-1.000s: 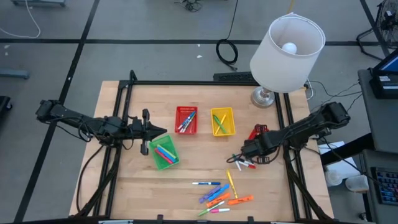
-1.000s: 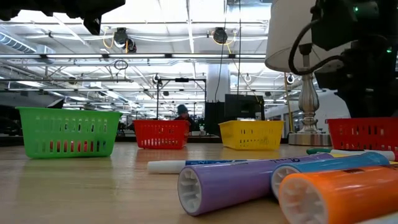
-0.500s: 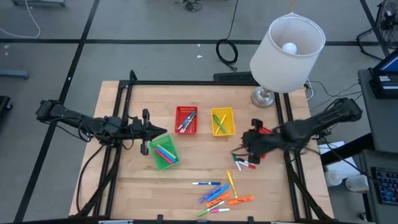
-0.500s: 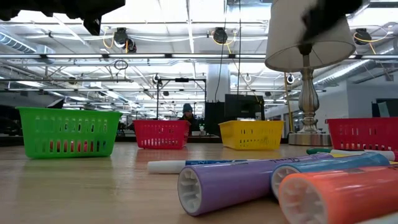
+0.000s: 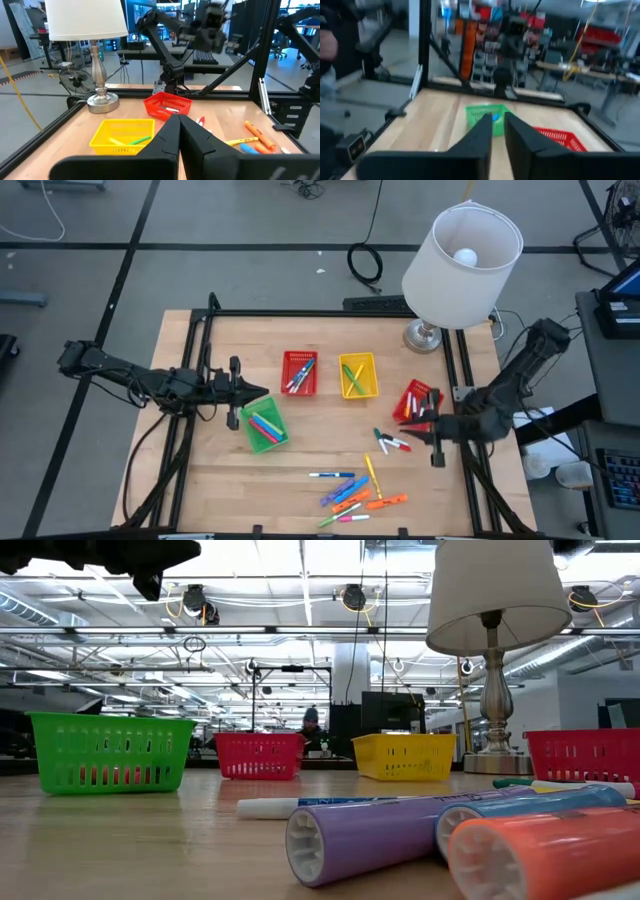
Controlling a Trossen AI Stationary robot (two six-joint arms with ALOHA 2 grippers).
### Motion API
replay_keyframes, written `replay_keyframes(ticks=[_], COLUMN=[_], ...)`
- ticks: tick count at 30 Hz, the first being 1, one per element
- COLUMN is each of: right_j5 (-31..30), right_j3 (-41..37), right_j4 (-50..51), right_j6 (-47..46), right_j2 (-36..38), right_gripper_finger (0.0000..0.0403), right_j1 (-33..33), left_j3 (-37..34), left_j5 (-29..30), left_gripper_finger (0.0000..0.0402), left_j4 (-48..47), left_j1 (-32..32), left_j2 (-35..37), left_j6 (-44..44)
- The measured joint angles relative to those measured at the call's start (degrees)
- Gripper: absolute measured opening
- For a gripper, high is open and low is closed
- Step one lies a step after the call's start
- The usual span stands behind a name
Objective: Pick & Place Markers
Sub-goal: Put the yellow pen into the yellow bin
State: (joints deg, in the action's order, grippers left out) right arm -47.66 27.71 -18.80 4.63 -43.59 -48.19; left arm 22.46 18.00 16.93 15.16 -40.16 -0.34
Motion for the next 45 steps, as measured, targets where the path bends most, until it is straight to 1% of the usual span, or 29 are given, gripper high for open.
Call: replay_keyframes(ticks=[2,4,7,9,12,18,21,26,30,34,37,39,40,42,45], right_j5=[2.21,5.35,11.33,14.80,17.84,19.40,19.41,19.85,24.17,26.75,26.84,26.72,26.68,26.60,26.68], right_j3=[-6.52,-11.63,-16.59,-18.30,-19.76,-20.24,-20.24,-20.24,-20.24,-21.89,-23.40,-24.04,-24.24,-24.29,-24.33], right_j4=[-10.19,-18.30,-23.78,-24.19,-24.29,-24.30,-24.29,-25.89,-26.21,-29.04,-33.27,-34.93,-35.00,-34.52,-34.51], right_j6=[3.33,5.28,5.87,5.36,5.31,9.65,10.57,11.81,12.50,14.67,14.78,14.42,14.40,14.25,14.24], right_j2=[3.56,6.55,10.12,11.73,12.76,12.76,12.91,13.24,14.08,14.24,15.18,15.97,16.31,16.60,16.70], right_gripper_finger=[0.0011,0.0007,0.0008,0.0003,0.0003,0.0001,0.0001,0.0001,0.0001,0.0001,0.0000,0.0000,0.0000,0.0000,0.0000], right_j1=[1.11,2.63,4.22,4.71,4.72,4.72,4.72,4.72,4.68,4.72,4.73,4.74,4.75,4.75,4.74], left_j3=[0.00,0.00,0.00,0.01,0.00,0.02,0.00,0.02,0.02,0.06,1.75,5.90,9.15,16.19,26.63], left_j5=[-0.02,-0.01,0.04,0.33,0.32,0.01,0.00,-0.09,-0.30,-0.32,-0.25,0.18,0.11,0.09,0.00], left_gripper_finger=[0.0006,0.0006,0.0006,0.0006,0.0006,0.0006,0.0006,0.0005,0.0005,0.0006,0.0005,0.0006,0.0005,0.0005,0.0005], left_j4=[-0.60,-0.88,-0.88,-0.87,-0.85,1.48,5.47,16.09,24.22,26.80,22.81,16.72,13.28,6.84,-2.22], left_j1=[-0.02,0.00,-0.01,-0.25,-0.81,-1.87,-2.54,-3.15,-3.15,-3.15,-2.78,-1.67,-0.86,0.54,1.80], left_j2=[0.00,-0.02,-0.01,-0.01,-0.10,-3.97,-7.43,-13.71,-17.01,-18.36,-19.16,-20.69,-22.20,-26.78,-37.05], left_j6=[0.23,1.62,5.37,7.78,8.95,13.24,14.89,16.68,17.18,14.16,11.77,10.28,10.35,11.80,13.34])
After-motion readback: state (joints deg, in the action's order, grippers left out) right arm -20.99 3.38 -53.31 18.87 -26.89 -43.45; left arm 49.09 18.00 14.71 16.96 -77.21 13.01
